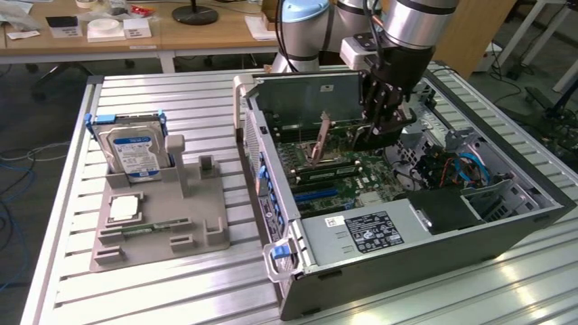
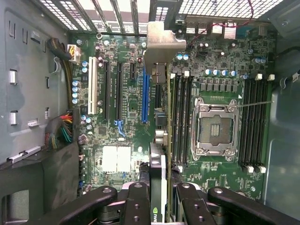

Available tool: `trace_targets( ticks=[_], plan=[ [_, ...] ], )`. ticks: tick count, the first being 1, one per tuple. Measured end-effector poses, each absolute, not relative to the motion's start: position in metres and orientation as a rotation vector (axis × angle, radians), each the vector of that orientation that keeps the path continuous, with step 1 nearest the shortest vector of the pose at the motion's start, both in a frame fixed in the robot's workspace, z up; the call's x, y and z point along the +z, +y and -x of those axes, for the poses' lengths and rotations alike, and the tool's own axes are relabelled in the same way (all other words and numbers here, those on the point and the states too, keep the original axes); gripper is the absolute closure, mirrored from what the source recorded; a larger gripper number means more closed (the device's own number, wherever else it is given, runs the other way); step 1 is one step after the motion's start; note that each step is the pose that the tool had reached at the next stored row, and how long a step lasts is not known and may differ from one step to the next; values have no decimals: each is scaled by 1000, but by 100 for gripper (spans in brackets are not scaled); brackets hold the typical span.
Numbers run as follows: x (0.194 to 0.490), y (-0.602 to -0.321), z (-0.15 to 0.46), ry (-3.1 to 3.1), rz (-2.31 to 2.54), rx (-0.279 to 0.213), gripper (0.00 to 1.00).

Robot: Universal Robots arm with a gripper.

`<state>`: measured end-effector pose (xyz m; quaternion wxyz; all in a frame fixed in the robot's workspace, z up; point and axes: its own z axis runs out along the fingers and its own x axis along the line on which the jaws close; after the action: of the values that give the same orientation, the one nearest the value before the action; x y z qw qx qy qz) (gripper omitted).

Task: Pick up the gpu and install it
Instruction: 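Insert the gpu into the slot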

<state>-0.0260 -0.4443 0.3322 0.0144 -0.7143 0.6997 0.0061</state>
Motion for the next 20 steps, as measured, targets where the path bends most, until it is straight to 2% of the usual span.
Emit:
trace_targets(
  ticks=[20],
  plan=[
    [321,-444,30,2213,2189,18,73]
  ],
)
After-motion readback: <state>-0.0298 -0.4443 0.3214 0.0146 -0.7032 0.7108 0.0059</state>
